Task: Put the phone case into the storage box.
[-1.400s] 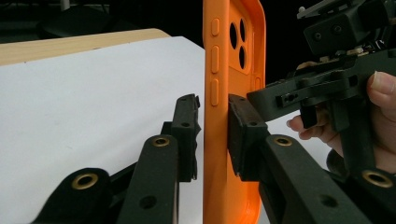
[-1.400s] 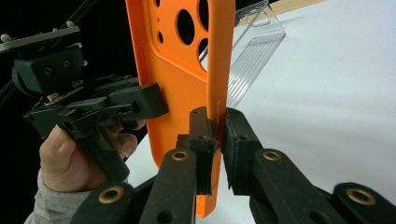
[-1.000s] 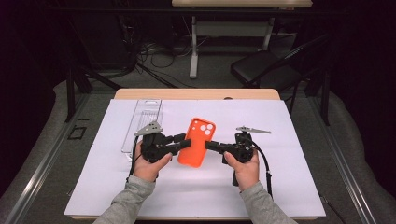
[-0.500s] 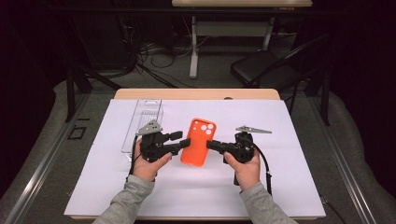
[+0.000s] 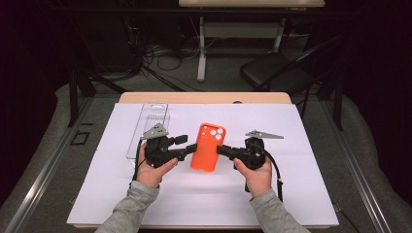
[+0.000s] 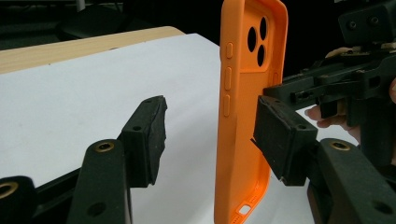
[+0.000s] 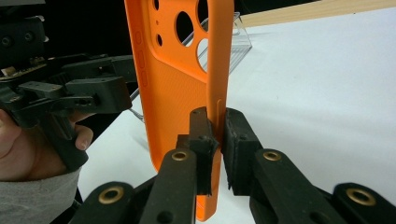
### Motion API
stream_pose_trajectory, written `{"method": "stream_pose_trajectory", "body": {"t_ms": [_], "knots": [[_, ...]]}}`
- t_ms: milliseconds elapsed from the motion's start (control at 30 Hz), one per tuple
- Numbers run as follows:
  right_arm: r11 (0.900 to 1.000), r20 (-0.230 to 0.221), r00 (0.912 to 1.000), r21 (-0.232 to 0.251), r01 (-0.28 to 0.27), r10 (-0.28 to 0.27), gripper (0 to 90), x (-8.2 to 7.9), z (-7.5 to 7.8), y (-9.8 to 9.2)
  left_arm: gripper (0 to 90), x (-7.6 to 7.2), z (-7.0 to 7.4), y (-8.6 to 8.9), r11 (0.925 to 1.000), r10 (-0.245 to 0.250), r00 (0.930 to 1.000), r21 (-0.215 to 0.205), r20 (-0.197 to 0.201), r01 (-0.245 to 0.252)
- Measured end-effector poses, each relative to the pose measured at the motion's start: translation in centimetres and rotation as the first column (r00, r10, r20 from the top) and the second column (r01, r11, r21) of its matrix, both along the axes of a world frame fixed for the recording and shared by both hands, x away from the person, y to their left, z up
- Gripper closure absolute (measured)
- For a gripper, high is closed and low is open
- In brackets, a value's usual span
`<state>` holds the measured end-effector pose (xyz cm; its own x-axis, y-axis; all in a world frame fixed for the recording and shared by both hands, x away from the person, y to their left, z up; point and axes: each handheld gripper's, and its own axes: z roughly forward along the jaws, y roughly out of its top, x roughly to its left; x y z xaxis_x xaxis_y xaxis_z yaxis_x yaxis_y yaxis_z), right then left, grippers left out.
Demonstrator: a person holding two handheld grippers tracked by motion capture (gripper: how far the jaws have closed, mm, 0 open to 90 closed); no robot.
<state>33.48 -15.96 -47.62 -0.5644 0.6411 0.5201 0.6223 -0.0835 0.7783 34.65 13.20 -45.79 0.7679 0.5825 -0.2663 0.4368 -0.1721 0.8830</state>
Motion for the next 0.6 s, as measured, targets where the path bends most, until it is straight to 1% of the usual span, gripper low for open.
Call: {"method": "stream_pose_trajectory", "body": {"t_ms": [100, 167, 300, 433, 500, 567, 600], "knots": [[1.0, 0.008, 1.0, -0.012, -0.002, 0.002, 82.7, 0.03, 0.01, -0.07, 43.6, 0.01, 0.05, -0.03, 1.0, -0.002, 1.0, 0.005, -0.001, 0.002], [1.0, 0.011, 0.9999, -0.014, 0.002, -0.002, 82.7, 0.01, 0.02, -0.05, 43.5, -0.04, 0.13, -0.04, 0.9998, 0.003, 1.0, 0.017, 0.009, -0.003], [1.0, 0.014, 0.9999, -0.025, 0.004, -0.004, 82.7, -0.02, 0.04, -0.04, 43.5, 0.05, 0.19, -0.17, 0.9993, -0.016, 0.9999, 0.035, -0.004, 0.016], [0.999, 0.023, 0.9997, -0.035, 0.005, -0.005, 82.7, -0.03, 0.06, -0.04, 43.3, -0.03, 0.19, -0.42, 0.9977, -0.014, 0.9998, 0.066, 0.01, 0.014], [0.999, 0.026, 0.9996, -0.042, 0.007, -0.006, 82.7, -0.06, 0.1, -0.03, 42.8, -0.08, 0.2, -0.54, 0.9969, -0.017, 0.9997, 0.077, 0.018, 0.015], [0.999, 0.025, 0.9997, -0.053, 0.007, -0.005, 82.7, -0.11, 0.17, -0.03, 42.5, -0.13, 0.23, -0.62, 0.9963, -0.022, 0.9996, 0.083, 0.018, 0.02], [0.998, 0.032, 0.9995, -0.056, 0.009, -0.008, 82.7, -0.1, 0.17, 0.0, 42.4, -0.16, 0.26, -0.64, 0.9958, -0.022, 0.9995, 0.09, 0.021, 0.02]]}}
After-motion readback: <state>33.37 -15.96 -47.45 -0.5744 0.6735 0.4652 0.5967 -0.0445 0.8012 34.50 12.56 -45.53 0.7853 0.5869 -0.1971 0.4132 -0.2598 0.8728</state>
